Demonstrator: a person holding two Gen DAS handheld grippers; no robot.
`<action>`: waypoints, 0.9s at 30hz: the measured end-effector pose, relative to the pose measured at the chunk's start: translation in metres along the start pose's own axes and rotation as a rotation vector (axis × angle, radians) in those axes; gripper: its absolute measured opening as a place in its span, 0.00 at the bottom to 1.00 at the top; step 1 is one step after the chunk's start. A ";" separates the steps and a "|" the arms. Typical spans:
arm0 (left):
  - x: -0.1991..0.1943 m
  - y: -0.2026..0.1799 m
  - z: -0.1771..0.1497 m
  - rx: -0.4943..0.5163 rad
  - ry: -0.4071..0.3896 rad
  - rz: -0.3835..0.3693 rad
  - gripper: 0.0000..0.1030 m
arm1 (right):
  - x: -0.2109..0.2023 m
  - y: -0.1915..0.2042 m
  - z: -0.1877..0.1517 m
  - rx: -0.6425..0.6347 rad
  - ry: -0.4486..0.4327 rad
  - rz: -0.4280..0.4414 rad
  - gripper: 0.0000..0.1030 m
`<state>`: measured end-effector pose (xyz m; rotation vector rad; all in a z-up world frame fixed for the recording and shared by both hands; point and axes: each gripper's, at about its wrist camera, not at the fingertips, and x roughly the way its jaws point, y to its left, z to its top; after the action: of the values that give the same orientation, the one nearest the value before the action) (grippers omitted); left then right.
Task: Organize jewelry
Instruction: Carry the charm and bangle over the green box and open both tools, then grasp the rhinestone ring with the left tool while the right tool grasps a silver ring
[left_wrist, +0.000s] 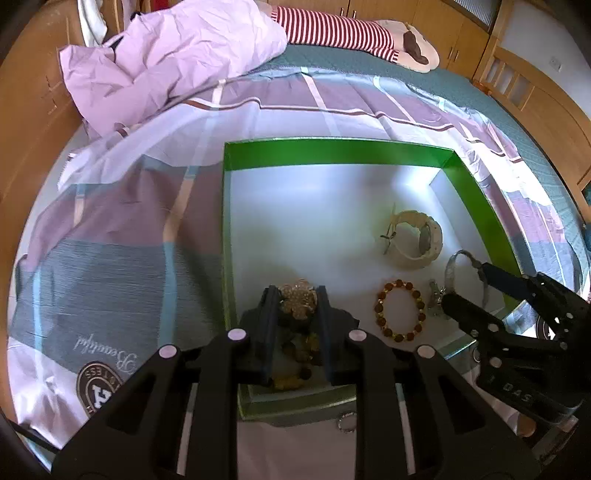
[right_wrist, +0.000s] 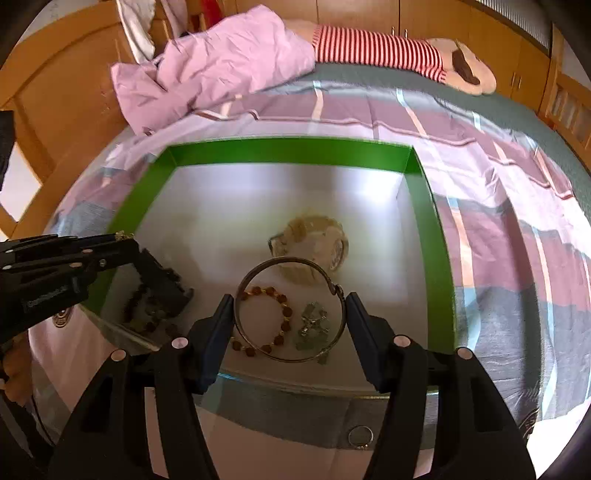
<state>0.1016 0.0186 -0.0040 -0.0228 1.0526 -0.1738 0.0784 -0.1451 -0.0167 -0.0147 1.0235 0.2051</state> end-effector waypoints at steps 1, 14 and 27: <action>0.001 0.000 0.000 -0.003 0.002 -0.005 0.20 | -0.002 -0.001 -0.001 0.006 -0.002 0.002 0.59; -0.040 0.006 -0.037 -0.040 0.001 -0.098 0.59 | -0.085 -0.059 -0.051 0.159 -0.114 0.015 0.76; 0.003 -0.040 -0.095 0.115 0.146 -0.014 0.57 | -0.026 -0.039 -0.092 0.009 0.076 -0.025 0.66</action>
<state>0.0154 -0.0147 -0.0502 0.0879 1.1862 -0.2510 -0.0054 -0.1979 -0.0463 -0.0272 1.0992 0.1780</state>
